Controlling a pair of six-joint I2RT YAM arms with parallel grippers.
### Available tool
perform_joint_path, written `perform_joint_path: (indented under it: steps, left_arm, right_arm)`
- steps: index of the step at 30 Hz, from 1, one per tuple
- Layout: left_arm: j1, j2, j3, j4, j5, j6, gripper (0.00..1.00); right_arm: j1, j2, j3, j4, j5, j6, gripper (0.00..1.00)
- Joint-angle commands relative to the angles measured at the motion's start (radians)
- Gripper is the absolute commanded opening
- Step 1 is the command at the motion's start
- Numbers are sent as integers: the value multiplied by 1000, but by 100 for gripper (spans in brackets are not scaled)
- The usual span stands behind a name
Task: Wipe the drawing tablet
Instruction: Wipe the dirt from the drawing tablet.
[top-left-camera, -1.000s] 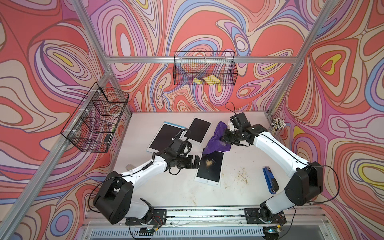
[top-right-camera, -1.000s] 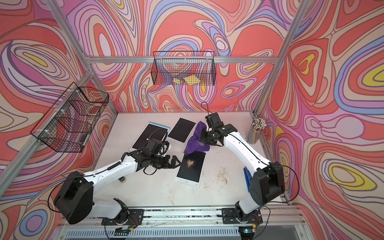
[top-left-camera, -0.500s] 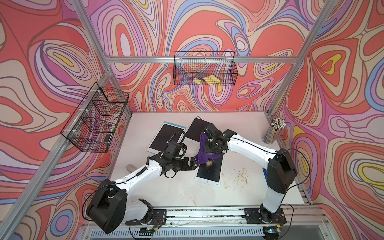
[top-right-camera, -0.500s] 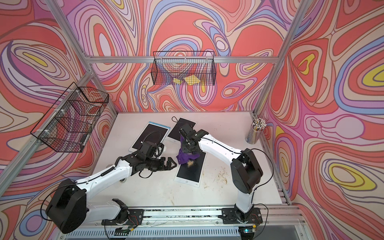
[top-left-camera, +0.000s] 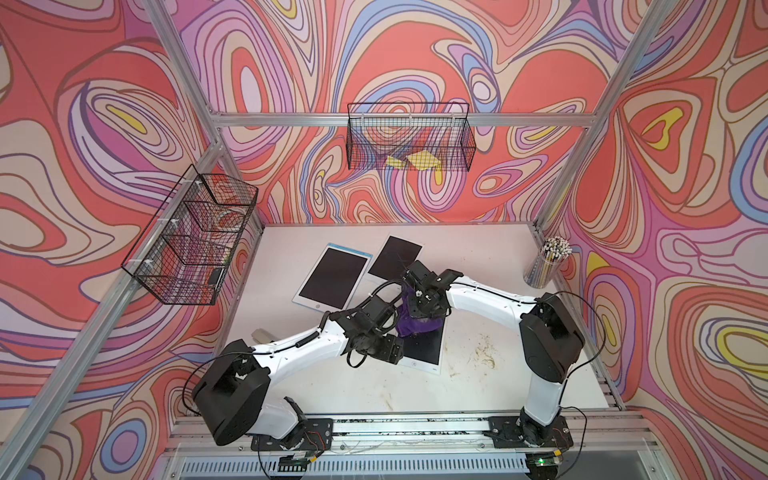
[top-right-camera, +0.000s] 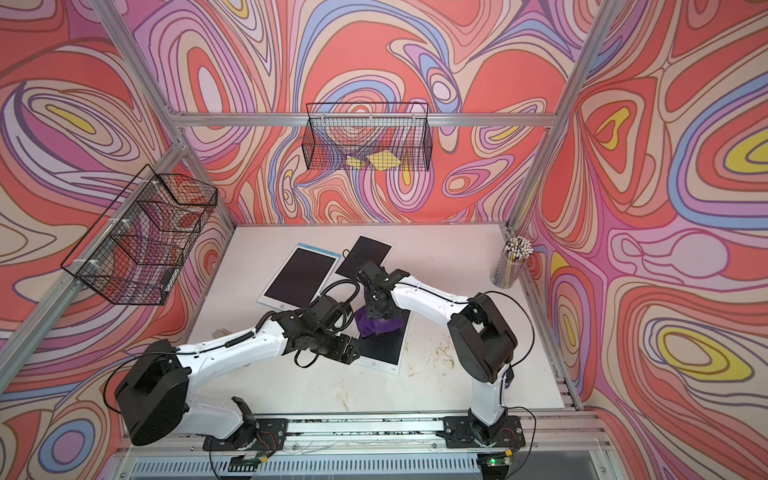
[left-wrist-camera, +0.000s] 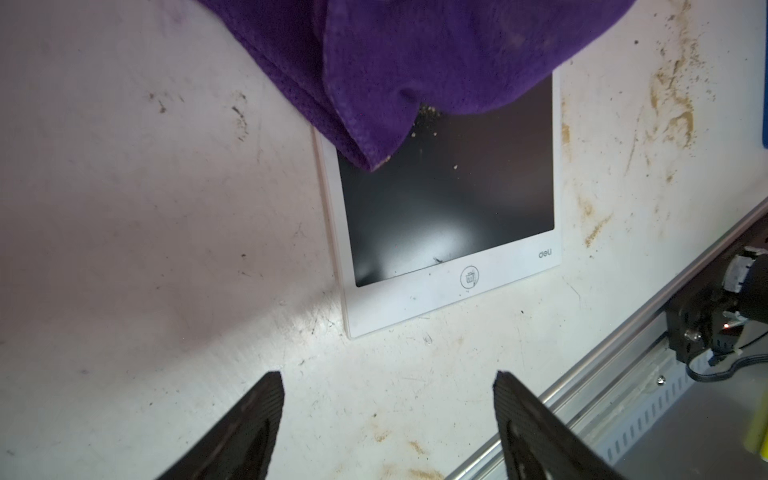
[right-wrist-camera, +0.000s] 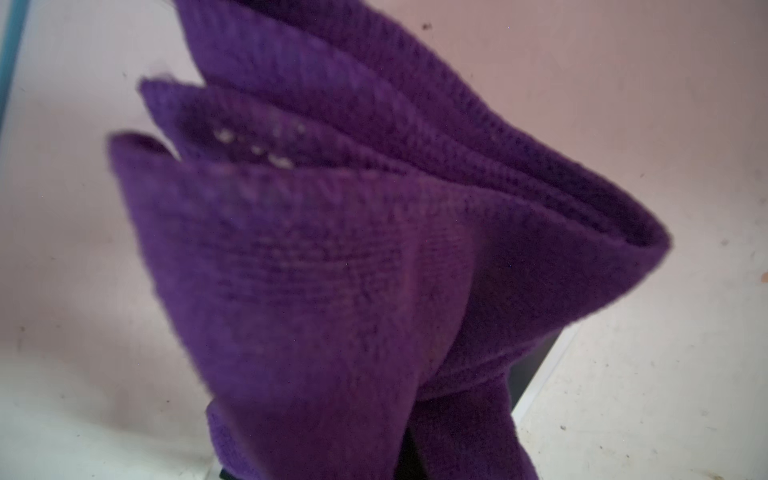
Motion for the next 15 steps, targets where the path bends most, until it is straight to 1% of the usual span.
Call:
perform_joint_path:
  steps: [1,9,15]
  left_arm:
    - [1,-15,-7,4,-51,-17,84]
    - [6,29,13,28,-27,-31,86]
    - [15,67,54,17,-30,-7,86]
  right_arm:
    - [2,-15,-52,4,0,-5,0]
    - [-6,-149,-199,-69,105,23,0]
    - [-58,-262,-319,-108,141,80,0]
